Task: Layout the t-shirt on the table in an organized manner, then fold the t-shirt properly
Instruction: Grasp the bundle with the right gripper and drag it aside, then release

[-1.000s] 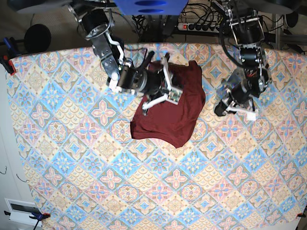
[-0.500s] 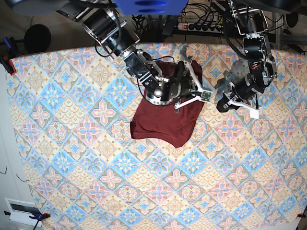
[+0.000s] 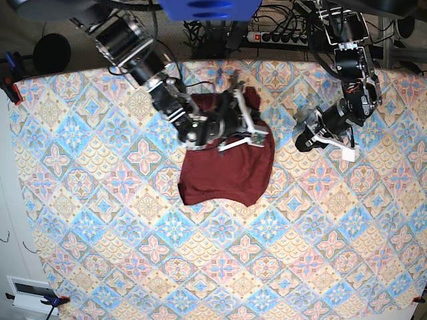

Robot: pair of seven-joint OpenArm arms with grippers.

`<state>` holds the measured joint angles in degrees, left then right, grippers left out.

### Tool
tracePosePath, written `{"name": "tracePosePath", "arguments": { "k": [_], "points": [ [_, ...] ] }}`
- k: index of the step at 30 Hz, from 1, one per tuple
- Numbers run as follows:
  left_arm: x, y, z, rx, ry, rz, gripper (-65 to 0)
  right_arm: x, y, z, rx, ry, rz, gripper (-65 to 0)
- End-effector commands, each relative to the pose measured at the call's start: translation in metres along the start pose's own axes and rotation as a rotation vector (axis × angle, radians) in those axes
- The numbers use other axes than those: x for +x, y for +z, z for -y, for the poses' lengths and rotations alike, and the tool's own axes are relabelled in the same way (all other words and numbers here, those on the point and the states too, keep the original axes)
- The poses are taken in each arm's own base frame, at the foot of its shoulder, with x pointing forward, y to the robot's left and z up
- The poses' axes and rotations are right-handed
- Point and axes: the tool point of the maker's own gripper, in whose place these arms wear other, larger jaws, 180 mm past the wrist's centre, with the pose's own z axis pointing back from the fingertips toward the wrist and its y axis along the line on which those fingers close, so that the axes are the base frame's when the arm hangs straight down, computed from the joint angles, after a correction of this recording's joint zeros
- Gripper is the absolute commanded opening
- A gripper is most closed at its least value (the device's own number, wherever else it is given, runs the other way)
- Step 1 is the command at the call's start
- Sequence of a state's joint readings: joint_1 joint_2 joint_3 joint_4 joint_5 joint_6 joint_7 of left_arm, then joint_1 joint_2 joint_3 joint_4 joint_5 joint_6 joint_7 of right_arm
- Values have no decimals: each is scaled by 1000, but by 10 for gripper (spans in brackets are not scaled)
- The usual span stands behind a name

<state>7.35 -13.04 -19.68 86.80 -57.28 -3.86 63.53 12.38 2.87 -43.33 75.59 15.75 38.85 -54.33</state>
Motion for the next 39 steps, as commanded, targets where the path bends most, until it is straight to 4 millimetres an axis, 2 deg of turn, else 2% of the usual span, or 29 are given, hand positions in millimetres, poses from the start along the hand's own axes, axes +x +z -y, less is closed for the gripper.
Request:
{"name": "tracePosePath", "arguments": {
  "k": [1,6,12,14,17,21,25,30,34,39],
  "points": [
    [15,3,10,-29,-24,35,-542,-35,11,23,-91,25,-155,-621],
    [13,3,10,-28,-22,33,-542,-69,40,48,-177,-103,-142,-621],
    [13,3,10,-30,-20,33,-542,-95,64,72,-251,-197,-138,-621],
    [13,3,10,-30,-20,33,-542,-88,70,75,-268,-180,-123,-621],
    [14,3,11,-32,-21,36,-542,-65,82,78,-301,-128,-72,-621],
    [12,0,14,-41,-13,35,-542,-52,89,66,-313,-86,-65,-621],
    [11,0,14,-40,-12,34,-542,-19,73,44,-259,-23,-12,-621],
    [10,1,12,-37,-9,33,-542,5,54,30,-204,-30,28,-621],
    [9,4,11,-33,-10,36,-542,36,52,49,-212,-1,66,-620],
    [10,16,27,-54,-72,64,-542,48,57,82,-245,7,79,-620]
  ]
}}
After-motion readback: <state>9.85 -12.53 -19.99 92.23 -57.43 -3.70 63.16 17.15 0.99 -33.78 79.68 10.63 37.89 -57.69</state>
